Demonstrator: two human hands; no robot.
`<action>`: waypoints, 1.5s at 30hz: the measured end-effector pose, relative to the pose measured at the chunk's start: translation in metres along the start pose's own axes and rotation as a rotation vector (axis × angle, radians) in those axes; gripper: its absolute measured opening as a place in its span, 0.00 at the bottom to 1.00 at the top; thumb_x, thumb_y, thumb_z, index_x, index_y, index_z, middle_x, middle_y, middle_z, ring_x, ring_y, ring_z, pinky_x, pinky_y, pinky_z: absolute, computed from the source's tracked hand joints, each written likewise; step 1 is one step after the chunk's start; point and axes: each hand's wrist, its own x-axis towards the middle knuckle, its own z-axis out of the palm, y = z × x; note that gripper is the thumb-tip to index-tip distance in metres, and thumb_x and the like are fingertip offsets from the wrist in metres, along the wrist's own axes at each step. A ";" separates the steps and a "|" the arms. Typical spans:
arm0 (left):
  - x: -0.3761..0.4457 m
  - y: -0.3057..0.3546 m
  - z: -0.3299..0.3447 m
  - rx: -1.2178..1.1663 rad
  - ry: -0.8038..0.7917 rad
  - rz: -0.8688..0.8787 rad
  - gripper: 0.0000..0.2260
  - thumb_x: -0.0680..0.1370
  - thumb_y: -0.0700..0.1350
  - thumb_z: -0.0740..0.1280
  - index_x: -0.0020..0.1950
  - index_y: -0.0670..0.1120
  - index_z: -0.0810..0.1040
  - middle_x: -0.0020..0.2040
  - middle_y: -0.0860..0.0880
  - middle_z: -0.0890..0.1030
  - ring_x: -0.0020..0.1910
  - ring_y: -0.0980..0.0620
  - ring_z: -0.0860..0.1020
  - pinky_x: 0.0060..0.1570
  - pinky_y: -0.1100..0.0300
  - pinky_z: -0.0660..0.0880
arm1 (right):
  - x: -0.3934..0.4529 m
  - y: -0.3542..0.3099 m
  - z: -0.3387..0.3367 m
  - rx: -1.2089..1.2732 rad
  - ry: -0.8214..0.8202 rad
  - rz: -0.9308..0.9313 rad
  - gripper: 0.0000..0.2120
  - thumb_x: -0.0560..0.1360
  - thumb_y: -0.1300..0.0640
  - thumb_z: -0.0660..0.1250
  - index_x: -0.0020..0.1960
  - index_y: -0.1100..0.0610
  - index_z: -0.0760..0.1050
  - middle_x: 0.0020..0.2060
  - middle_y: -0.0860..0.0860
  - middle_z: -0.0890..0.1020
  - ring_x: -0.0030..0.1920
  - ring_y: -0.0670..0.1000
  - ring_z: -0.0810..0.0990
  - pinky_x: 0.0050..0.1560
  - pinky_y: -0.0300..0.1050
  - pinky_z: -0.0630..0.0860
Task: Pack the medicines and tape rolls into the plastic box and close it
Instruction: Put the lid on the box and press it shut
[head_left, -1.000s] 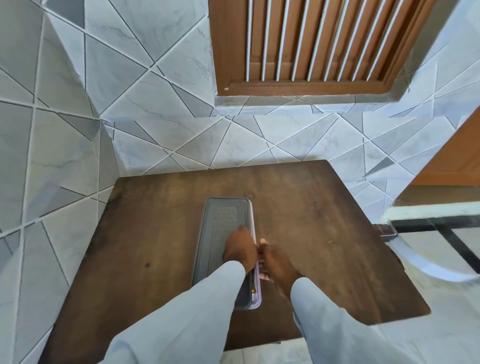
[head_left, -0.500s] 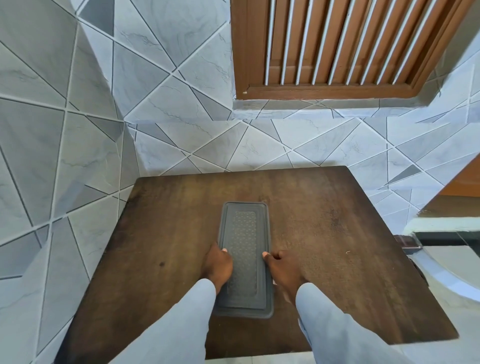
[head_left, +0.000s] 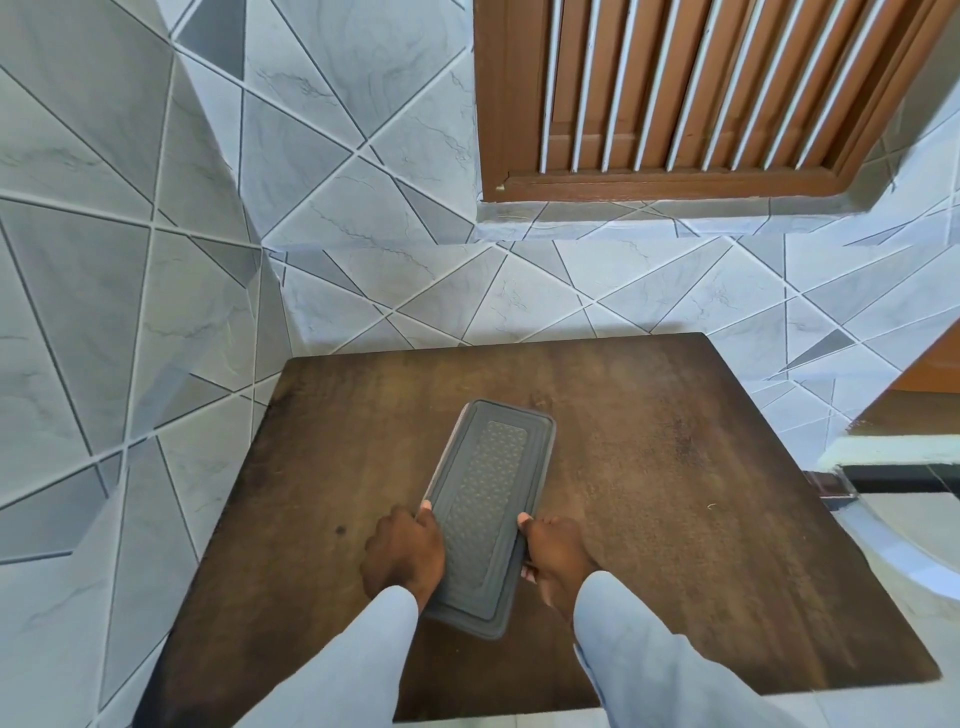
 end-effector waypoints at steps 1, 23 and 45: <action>0.001 -0.005 -0.001 0.000 0.009 -0.001 0.23 0.81 0.61 0.50 0.59 0.47 0.75 0.57 0.45 0.80 0.53 0.44 0.78 0.53 0.50 0.76 | -0.001 0.003 0.005 0.060 0.011 0.012 0.08 0.81 0.59 0.61 0.58 0.61 0.73 0.51 0.58 0.81 0.49 0.58 0.80 0.53 0.54 0.78; 0.032 -0.040 -0.022 -0.112 -0.094 0.246 0.17 0.83 0.52 0.53 0.58 0.46 0.78 0.56 0.46 0.80 0.54 0.46 0.78 0.54 0.55 0.75 | -0.017 0.033 0.070 -0.100 0.587 -0.209 0.11 0.80 0.51 0.61 0.53 0.58 0.77 0.49 0.59 0.80 0.52 0.63 0.78 0.57 0.55 0.75; 0.044 -0.031 -0.012 0.032 -0.085 0.241 0.21 0.83 0.56 0.47 0.58 0.47 0.76 0.55 0.46 0.80 0.52 0.45 0.79 0.53 0.52 0.76 | 0.010 0.013 0.041 -0.161 0.229 -0.041 0.07 0.76 0.59 0.69 0.42 0.62 0.78 0.39 0.59 0.81 0.37 0.55 0.79 0.34 0.45 0.77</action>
